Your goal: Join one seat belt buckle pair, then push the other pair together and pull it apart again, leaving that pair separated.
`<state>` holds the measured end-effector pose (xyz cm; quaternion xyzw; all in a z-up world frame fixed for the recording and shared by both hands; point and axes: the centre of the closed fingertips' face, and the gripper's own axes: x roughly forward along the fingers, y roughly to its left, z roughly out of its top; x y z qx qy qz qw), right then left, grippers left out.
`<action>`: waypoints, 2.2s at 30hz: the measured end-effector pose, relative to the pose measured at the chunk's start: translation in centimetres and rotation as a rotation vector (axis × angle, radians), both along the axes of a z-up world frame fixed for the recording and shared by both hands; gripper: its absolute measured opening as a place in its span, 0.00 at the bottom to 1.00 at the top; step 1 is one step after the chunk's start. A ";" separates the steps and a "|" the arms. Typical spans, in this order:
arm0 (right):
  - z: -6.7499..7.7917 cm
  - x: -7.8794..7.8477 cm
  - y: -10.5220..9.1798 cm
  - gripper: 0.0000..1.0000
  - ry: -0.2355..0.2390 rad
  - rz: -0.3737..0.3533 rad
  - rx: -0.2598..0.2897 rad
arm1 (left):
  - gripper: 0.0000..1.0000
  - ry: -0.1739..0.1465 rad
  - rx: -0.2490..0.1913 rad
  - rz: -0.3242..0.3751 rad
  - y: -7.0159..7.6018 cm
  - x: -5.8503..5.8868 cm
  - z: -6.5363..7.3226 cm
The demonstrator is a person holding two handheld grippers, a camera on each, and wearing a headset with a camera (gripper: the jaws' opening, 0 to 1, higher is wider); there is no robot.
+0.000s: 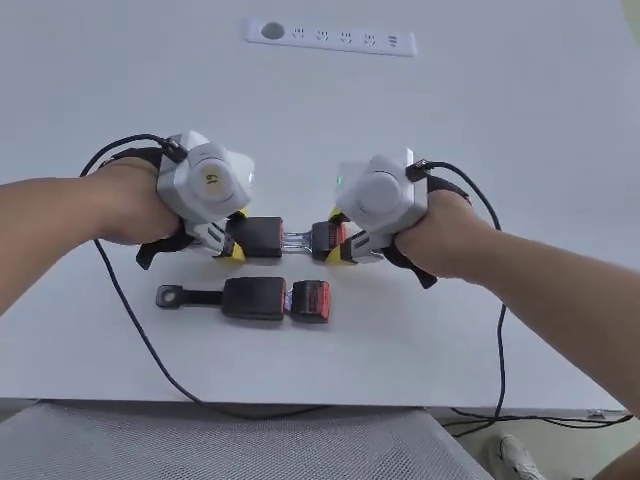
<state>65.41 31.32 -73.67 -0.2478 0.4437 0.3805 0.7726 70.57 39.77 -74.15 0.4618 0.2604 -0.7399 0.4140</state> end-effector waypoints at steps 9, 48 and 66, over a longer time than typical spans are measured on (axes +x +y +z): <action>0.0 -1.7 -2.3 0.31 0.015 -0.024 -0.012 | 0.32 0.000 0.002 0.004 0.0 0.0 0.0; -0.7 -5.2 -6.4 0.39 0.048 -0.089 -0.055 | 0.42 -0.004 0.014 0.038 0.0 0.2 0.1; 3.1 -6.7 -4.6 0.55 -0.073 -0.241 0.026 | 0.74 0.022 -0.085 0.235 3.3 -1.0 4.3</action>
